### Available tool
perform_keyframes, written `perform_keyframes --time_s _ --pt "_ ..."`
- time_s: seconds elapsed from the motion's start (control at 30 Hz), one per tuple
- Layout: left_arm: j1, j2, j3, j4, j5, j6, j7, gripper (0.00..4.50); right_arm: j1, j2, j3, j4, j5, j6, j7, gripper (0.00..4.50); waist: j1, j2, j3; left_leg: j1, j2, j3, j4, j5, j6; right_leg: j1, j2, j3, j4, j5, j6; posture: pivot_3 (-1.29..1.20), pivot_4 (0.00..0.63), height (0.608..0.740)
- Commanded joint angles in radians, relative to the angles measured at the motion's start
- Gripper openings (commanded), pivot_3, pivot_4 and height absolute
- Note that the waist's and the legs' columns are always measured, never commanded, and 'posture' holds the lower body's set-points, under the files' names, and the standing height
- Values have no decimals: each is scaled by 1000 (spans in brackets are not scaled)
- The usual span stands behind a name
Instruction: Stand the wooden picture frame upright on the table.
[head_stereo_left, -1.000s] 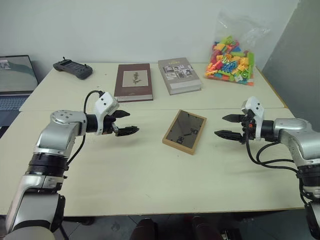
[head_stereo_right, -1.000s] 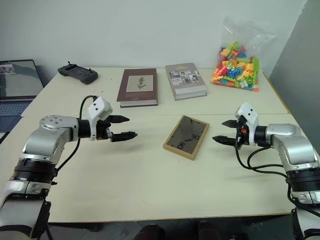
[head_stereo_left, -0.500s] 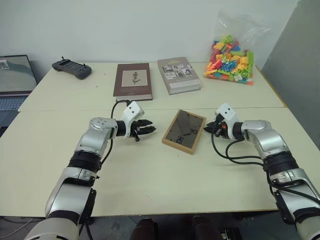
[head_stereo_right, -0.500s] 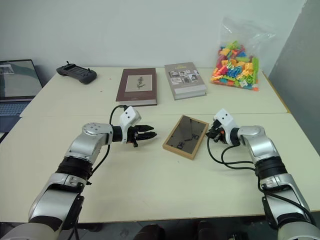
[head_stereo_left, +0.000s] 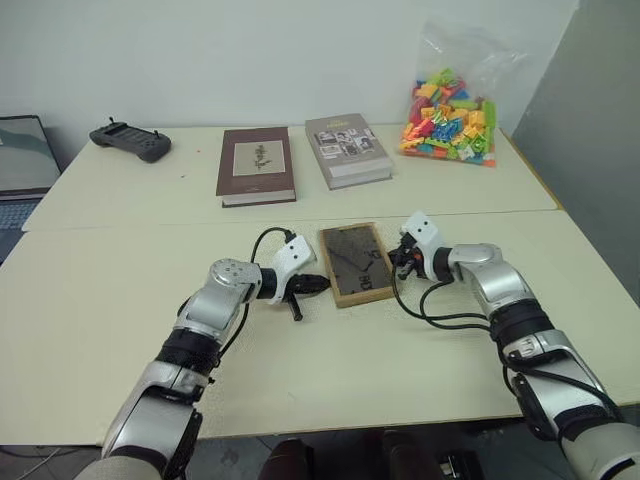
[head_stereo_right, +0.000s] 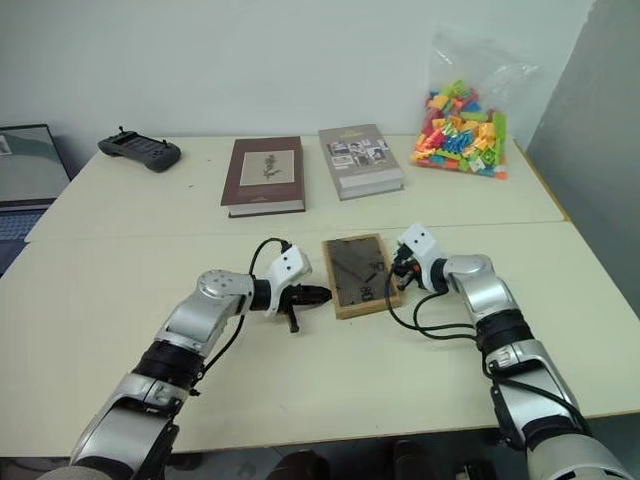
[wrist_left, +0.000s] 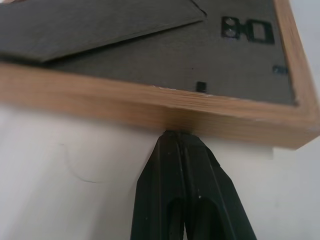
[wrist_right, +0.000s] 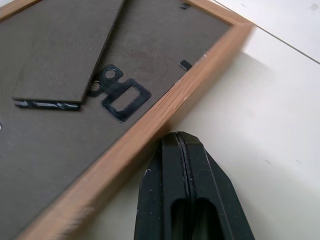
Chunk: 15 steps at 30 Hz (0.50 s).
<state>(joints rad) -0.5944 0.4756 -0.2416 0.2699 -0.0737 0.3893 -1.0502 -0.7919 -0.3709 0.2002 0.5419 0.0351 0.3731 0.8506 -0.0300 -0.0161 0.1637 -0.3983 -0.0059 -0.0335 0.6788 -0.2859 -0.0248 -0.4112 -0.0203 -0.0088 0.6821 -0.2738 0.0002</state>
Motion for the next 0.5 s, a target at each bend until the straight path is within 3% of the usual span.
perform_keyframes --time_s 0.03,0.27,0.5 --pt "43 44 0 -193 -45 93 -38 40 41 -1 19 -163 39 45 70 0 0 0 0 0 0 0 0 0 0 0 0 0 0 0 0 0 150 740" --pt "154 173 4 -466 -100 242 -91 40 167 -83 80 -443 74 162 192 0 5 0 0 0 -1 -2 0 -2 4 0 -1 -1 0 0 0 0 150 740" --pt "258 381 -7 -500 -79 223 -173 40 202 -155 113 -484 23 151 185 0 2 0 0 1 -1 -4 -1 -2 4 1 0 -1 0 0 0 0 150 740"
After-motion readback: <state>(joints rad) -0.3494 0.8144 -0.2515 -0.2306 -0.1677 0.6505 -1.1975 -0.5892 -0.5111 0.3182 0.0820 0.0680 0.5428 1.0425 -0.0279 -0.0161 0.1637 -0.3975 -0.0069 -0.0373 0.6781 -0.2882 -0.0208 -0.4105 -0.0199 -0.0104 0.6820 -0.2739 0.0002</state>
